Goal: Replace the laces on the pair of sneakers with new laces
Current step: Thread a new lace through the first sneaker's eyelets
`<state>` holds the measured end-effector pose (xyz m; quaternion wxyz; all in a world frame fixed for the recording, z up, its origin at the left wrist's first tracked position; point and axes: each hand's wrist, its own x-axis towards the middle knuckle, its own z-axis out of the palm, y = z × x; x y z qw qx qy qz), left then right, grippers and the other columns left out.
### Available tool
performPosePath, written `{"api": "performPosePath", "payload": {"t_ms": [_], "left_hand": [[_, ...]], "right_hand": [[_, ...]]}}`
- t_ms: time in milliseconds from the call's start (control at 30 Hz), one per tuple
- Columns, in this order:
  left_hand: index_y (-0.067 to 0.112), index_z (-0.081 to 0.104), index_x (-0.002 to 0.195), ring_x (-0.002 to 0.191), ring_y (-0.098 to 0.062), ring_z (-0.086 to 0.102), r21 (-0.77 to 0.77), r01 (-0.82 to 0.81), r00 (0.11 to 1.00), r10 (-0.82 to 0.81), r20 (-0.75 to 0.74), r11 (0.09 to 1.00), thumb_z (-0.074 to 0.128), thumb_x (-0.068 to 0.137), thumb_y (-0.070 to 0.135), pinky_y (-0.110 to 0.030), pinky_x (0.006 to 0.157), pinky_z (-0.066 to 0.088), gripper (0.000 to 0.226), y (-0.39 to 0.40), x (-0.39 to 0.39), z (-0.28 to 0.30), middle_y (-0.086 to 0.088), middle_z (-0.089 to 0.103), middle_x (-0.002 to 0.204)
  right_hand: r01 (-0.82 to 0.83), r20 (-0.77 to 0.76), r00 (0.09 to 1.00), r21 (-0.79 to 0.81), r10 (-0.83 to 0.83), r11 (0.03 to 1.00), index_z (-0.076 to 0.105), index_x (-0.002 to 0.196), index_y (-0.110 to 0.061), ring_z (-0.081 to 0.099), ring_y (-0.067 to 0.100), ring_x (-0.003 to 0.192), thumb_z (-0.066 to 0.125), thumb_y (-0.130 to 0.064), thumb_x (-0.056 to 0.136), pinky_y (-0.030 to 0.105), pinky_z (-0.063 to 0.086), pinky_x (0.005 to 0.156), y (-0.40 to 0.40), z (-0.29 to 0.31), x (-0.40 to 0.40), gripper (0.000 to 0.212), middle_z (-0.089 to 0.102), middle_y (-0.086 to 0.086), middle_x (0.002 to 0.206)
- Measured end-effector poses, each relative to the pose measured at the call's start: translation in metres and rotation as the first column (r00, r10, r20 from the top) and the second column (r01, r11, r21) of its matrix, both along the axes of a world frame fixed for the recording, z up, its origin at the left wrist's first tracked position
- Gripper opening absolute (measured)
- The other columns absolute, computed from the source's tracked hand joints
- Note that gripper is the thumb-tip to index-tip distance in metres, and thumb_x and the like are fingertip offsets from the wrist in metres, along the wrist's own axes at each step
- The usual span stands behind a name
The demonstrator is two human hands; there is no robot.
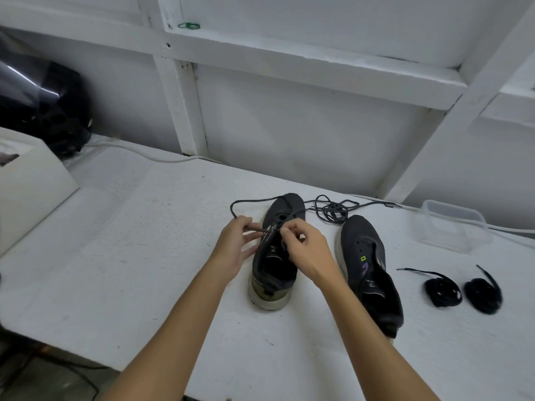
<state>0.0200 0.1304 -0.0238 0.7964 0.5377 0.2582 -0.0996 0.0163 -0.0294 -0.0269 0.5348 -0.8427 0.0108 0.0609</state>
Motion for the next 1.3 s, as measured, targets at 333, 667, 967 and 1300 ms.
{"api": "performPosePath", "payload": {"t_ms": [333,667,967,1300], "left_hand": [[0.027,0.046,0.128,0.100,-0.002,0.063,0.550,0.225,0.961,-0.276,0.011,0.805,0.076,0.079,0.055,-0.023,0.082,0.049,0.063,-0.021,-0.020,0.001,0.015,0.064,0.107],[0.022,0.070,0.099,0.076,-0.003,0.058,0.781,0.304,0.911,-0.407,-0.071,0.545,0.079,0.078,0.031,-0.013,0.057,0.042,0.025,-0.026,-0.021,0.006,0.008,0.067,0.087],[0.024,0.074,0.087,0.074,-0.003,0.062,0.784,0.269,0.917,-0.397,-0.032,0.559,0.077,0.079,0.034,-0.019,0.057,0.045,0.013,-0.026,-0.023,0.001,0.007,0.070,0.080],[0.024,0.074,0.093,0.079,-0.006,0.062,0.790,0.262,0.917,-0.398,-0.025,0.555,0.076,0.081,0.034,-0.019,0.060,0.046,0.016,-0.025,-0.021,-0.002,0.004,0.069,0.088]], "right_hand": [[0.035,-0.134,0.991,0.162,-0.013,0.986,0.065,0.094,-0.017,0.071,0.018,0.071,0.053,-0.021,0.102,0.037,0.063,0.065,-0.011,0.020,0.001,0.015,0.067,0.011,0.094],[0.053,0.067,0.995,0.220,-0.069,0.974,0.058,0.091,-0.017,0.075,0.015,0.083,0.049,-0.019,0.103,0.041,0.060,0.073,-0.018,0.057,0.014,0.016,0.070,0.003,0.092],[-0.114,-0.044,0.993,-0.256,0.106,0.960,0.065,0.100,-0.018,0.053,0.005,0.059,0.059,-0.029,0.097,0.022,0.041,0.058,-0.031,0.046,0.027,0.013,0.061,-0.008,0.072],[-0.399,-0.159,0.915,-0.209,0.372,0.893,0.065,0.087,-0.008,0.049,0.011,0.065,0.060,-0.029,0.101,0.026,0.044,0.065,-0.037,0.063,0.028,0.026,0.055,-0.005,0.069]]}}
